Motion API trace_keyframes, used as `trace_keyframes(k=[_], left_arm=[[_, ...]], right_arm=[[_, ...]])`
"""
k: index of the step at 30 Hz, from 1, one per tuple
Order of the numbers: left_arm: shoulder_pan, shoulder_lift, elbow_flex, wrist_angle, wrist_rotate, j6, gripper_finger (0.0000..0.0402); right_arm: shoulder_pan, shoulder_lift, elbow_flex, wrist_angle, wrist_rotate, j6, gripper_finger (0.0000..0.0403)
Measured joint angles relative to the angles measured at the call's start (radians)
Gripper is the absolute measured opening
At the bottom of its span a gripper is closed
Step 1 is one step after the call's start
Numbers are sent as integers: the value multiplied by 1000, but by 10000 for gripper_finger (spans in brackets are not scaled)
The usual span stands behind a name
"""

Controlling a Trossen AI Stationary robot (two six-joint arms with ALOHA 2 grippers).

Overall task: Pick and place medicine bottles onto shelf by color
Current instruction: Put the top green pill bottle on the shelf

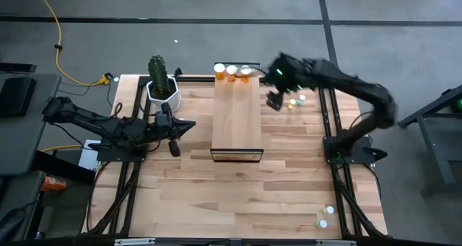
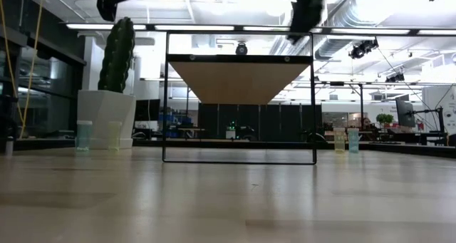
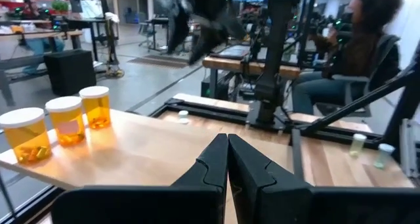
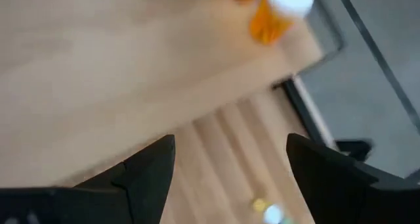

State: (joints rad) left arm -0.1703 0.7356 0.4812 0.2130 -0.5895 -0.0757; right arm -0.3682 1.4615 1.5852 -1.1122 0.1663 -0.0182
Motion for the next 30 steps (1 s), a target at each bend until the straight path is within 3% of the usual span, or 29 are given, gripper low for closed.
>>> trace_keyframes(k=[5,8,11,15,20,30], left_arm=[[-15,-29,0,0,-32,1,0],[-15,-30,0,0,-33,0,0],[-15,-21,0,0,-34,0,0],[-14,-2,0,1,-36,0,0],[0,6,0,2,-36,45,0],[59,8,0,-8,-24,70,0]], right_arm=[[87,-333,-484,341,-2,131,284],[163,-483,-713,638,-20,173,284],[233,-567,-912,995,-25,162,284],[284,-577,-1111,1446,-48,31,284],[295,-548,-1219,1719,-48,-138,284],[295,-544,-1221,1733,-48,-140,284]])
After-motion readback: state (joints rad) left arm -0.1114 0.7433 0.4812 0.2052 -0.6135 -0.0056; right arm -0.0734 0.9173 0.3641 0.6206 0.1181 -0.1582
